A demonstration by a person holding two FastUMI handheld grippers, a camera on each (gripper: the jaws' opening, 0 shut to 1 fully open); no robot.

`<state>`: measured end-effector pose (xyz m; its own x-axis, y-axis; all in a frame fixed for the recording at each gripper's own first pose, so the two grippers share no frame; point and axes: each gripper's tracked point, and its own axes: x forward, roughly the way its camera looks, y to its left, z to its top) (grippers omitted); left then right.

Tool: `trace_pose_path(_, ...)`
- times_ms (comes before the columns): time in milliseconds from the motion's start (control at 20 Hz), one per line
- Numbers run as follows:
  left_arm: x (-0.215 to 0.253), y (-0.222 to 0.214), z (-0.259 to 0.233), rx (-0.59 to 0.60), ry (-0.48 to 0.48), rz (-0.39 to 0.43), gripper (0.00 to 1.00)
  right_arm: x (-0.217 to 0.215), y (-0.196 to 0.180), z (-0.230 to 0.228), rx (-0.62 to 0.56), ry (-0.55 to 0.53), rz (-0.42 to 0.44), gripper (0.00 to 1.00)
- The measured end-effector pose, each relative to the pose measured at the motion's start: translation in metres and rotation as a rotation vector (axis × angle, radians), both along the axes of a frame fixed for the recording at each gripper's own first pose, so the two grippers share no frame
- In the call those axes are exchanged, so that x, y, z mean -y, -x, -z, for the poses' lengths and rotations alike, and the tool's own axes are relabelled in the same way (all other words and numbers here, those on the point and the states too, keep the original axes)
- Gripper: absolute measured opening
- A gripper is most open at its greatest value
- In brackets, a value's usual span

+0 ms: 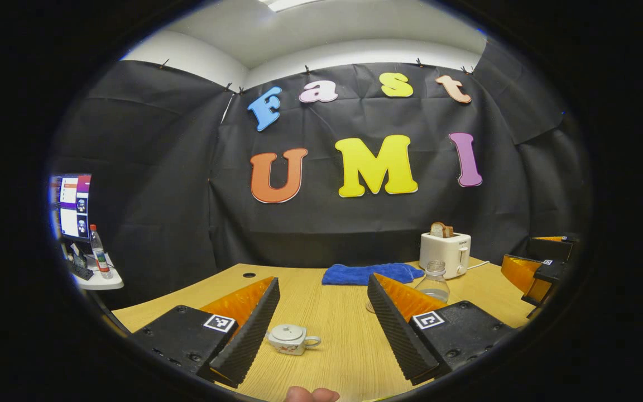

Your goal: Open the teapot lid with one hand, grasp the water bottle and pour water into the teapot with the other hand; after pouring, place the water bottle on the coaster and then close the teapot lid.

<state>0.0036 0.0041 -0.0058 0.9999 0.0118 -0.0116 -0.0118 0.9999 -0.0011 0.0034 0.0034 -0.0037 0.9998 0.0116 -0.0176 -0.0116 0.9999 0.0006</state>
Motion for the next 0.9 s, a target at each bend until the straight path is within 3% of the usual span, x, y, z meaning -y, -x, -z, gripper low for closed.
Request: trace_pose_path(900,0.000,-0.006,0.013,-0.019,0.015,-0.006,0.99,-0.005,-0.002,0.008,0.011,-0.016,-0.034,0.95)
